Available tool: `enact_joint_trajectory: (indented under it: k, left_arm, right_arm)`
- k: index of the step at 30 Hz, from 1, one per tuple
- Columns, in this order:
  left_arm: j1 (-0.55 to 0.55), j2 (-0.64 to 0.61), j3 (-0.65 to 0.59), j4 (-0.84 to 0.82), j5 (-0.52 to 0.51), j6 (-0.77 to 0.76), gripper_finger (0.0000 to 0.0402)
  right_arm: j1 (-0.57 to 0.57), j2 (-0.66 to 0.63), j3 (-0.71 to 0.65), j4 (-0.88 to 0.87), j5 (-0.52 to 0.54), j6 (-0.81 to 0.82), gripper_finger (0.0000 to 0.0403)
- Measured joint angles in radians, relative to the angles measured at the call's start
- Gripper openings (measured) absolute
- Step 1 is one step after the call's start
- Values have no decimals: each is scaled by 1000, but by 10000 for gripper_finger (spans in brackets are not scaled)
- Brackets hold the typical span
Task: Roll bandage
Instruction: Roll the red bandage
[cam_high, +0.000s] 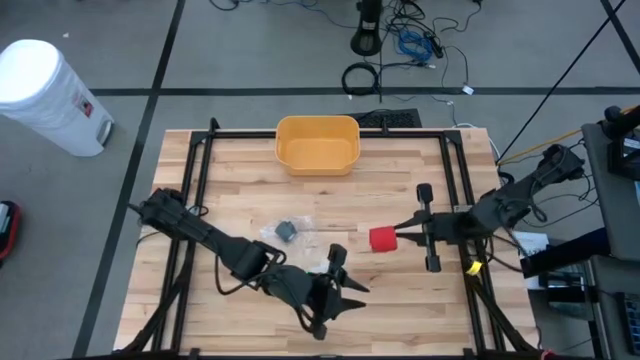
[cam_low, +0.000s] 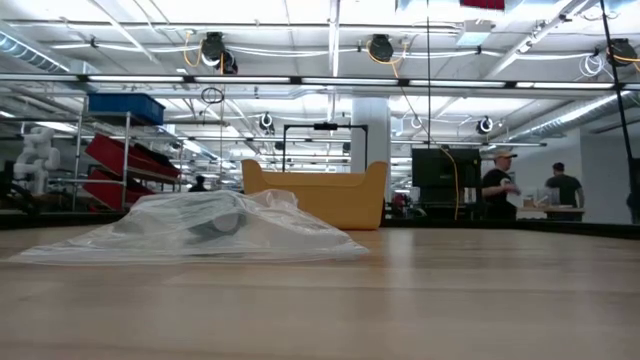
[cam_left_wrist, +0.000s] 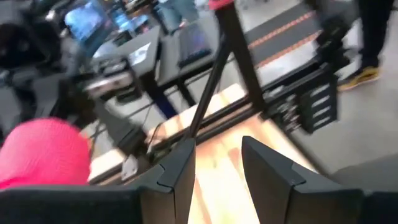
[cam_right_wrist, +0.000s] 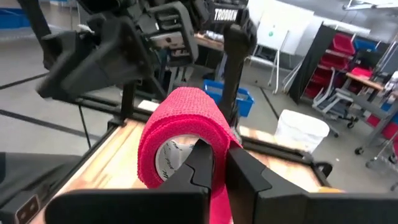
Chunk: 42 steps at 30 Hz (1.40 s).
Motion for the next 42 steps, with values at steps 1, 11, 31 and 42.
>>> enact_joint_trajectory:
  k: [1,11,31,42]
  left_arm:
    - [0,0,-31,21,-27,-6,137]
    - [-19,-31,-420,476,-82,-95,136]
    - [-23,-200,-795,1011,-186,12,136]
    - [-44,-200,-795,1047,-209,92,160]
  right_arm:
    - [0,-1,-17,8,0,6,18]
    - [1,40,-76,42,2,93,18]
    - [-9,182,-76,289,4,-1,18]
    - [-21,194,-76,314,4,-11,18]
